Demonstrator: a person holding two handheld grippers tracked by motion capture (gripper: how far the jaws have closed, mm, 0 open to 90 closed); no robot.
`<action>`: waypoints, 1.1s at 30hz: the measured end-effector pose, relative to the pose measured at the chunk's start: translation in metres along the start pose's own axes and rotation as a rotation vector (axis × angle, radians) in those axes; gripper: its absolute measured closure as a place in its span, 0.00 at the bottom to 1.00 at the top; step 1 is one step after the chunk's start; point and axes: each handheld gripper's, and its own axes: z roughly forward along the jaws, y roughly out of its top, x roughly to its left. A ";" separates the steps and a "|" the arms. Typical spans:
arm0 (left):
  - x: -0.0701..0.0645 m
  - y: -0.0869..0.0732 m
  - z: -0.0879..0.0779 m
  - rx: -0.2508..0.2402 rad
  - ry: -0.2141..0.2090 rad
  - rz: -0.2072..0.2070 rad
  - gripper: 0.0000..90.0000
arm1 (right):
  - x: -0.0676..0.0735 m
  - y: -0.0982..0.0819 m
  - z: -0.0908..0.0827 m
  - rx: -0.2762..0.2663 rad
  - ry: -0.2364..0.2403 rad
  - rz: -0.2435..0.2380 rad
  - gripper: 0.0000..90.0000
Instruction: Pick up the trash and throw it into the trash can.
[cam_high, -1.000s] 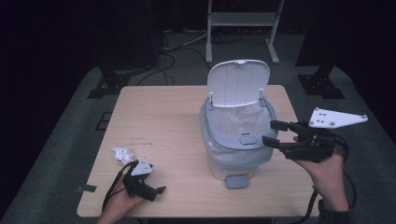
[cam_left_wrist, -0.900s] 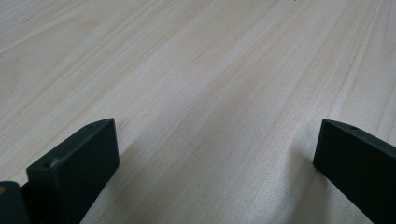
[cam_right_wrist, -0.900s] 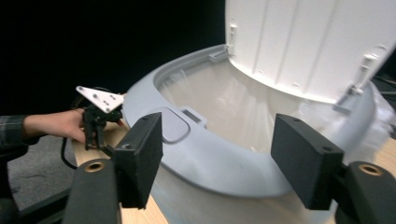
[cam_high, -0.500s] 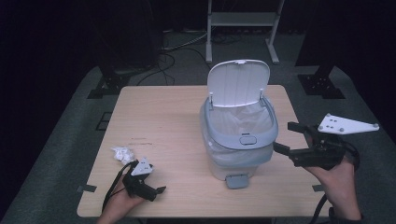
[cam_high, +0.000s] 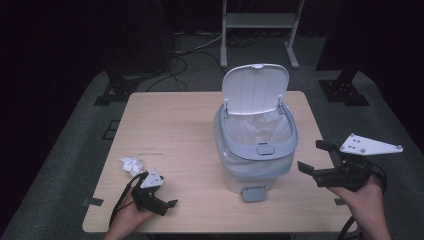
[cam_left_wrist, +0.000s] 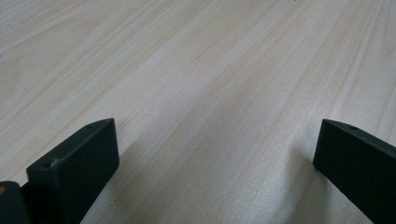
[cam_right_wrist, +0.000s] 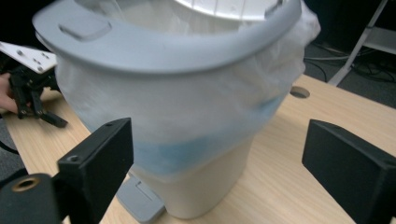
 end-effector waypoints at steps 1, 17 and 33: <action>0.000 0.000 0.000 0.000 0.000 0.000 0.00 | 0.000 -0.003 0.001 0.007 -0.003 0.003 0.08; 0.000 0.000 0.000 0.002 0.000 0.001 0.00 | -0.007 -0.047 0.021 0.087 -0.016 0.008 0.01; 0.000 0.000 0.000 0.002 -0.001 0.000 0.00 | -0.014 -0.086 0.042 0.161 -0.030 0.032 0.01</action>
